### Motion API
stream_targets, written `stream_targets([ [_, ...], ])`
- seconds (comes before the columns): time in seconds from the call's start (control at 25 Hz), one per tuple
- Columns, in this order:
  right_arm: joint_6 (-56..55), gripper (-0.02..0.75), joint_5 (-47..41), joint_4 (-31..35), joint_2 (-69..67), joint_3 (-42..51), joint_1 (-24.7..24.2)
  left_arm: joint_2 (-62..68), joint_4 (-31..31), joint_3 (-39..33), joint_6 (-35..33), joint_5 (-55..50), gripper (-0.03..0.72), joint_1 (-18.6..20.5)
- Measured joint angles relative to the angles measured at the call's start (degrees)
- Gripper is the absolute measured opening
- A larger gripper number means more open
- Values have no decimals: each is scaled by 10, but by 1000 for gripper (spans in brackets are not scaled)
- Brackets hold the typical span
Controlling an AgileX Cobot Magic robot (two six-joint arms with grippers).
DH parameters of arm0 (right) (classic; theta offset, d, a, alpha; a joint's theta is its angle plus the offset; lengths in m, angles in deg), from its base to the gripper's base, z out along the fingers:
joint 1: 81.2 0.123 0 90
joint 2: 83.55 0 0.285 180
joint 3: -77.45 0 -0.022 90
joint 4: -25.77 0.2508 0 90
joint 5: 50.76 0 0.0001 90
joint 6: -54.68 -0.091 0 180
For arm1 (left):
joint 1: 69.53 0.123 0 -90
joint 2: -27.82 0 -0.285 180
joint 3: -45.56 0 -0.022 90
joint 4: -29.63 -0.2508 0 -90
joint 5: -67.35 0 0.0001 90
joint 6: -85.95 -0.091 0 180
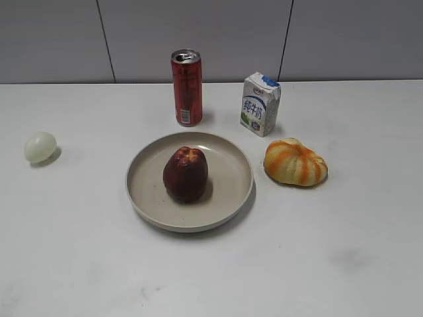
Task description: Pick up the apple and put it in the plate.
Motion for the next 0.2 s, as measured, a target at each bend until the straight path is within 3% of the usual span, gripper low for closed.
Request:
stream_targets([
  [0.2,0,592,0,-1,46,0,-22,0,0,0,0,0,239,0],
])
